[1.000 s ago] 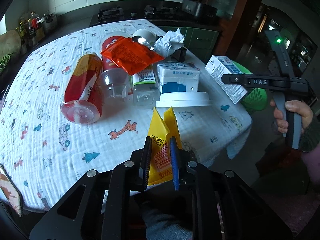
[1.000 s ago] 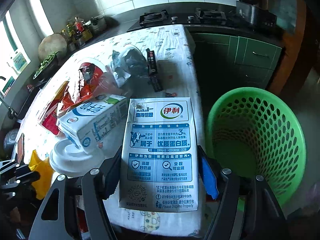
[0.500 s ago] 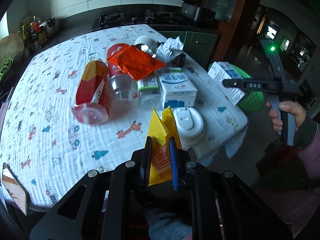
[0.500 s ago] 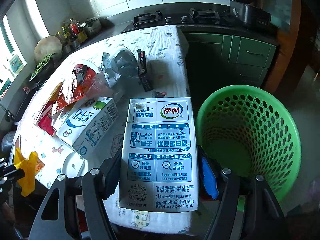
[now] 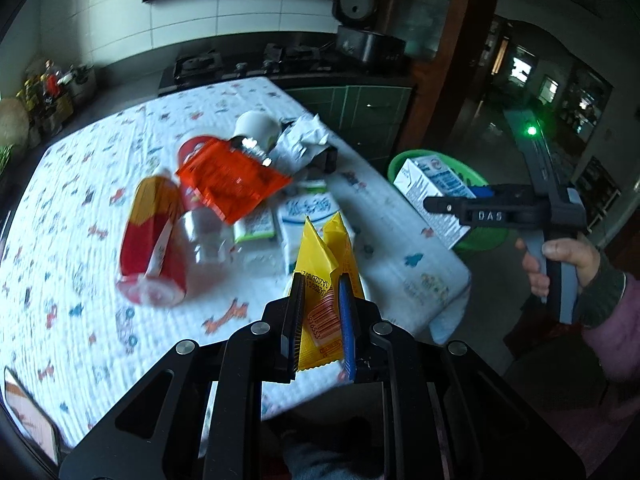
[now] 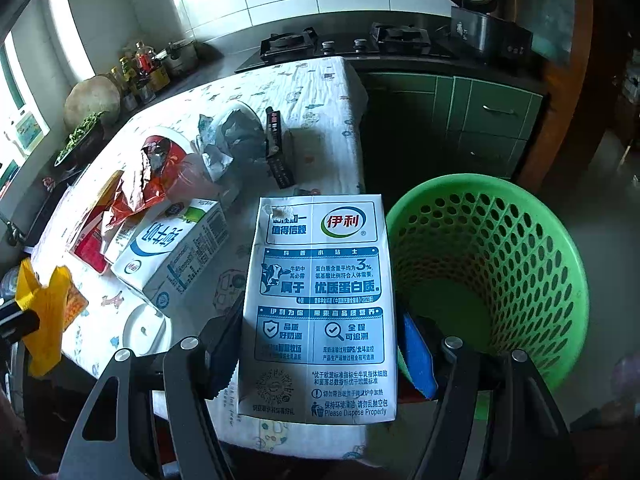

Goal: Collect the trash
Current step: 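Carry the carton into the green basket and open the right gripper while the left carries the yellow bag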

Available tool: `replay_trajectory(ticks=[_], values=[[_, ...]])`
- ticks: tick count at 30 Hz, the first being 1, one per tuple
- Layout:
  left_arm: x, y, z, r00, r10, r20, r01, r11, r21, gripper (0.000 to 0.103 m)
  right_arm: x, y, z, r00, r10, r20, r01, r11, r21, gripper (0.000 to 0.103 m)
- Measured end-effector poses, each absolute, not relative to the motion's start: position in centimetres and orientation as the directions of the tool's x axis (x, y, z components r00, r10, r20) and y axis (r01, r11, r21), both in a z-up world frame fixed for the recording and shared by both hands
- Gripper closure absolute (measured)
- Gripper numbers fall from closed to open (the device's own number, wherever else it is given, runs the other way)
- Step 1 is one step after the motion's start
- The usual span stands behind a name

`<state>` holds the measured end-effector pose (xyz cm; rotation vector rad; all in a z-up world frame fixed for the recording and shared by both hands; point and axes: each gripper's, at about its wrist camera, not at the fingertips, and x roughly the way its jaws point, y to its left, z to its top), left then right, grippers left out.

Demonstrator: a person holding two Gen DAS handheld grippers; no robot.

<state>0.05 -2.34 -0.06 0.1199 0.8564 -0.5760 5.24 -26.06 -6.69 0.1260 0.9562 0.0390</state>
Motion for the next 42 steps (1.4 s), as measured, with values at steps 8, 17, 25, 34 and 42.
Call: replay_trajectory(ticks=[8, 17, 25, 34, 42], values=[[1.5, -4.5, 0.7, 0.517, -0.458, -0.723, 0.558, 0.821, -0.120, 0.087, 4.7, -27.9, -6.5, 0.582, 0.046, -0.812, 0.069, 0.992, 0.106, 0.037], [2.8, -6.9, 1.7, 0.529, -0.480, -0.700, 0.592, 0.799, -0.100, 0.087, 5.2, -31.0, -7.9, 0.555, -0.041, -0.831, 0.150, 0.987, 0.051, 0.037], [4.6, -9.2, 2.1, 0.521, -0.493, -0.697, 0.613, 0.784, -0.096, 0.087, 5.6, -34.5, -9.9, 0.511, -0.104, -0.853, 0.229, 0.973, 0.018, 0.036], [6.4, -12.8, 2.0, 0.497, -0.514, -0.699, 0.656, 0.750, -0.085, 0.087, 5.6, -36.8, -11.3, 0.492, -0.112, -0.863, 0.275, 0.961, 0.032, 0.033], [8.2, -16.4, 1.4, 0.452, -0.542, -0.708, 0.690, 0.716, -0.108, 0.087, 4.4, -37.0, -10.2, 0.514, -0.108, -0.851, 0.282, 0.958, 0.048, 0.030]])
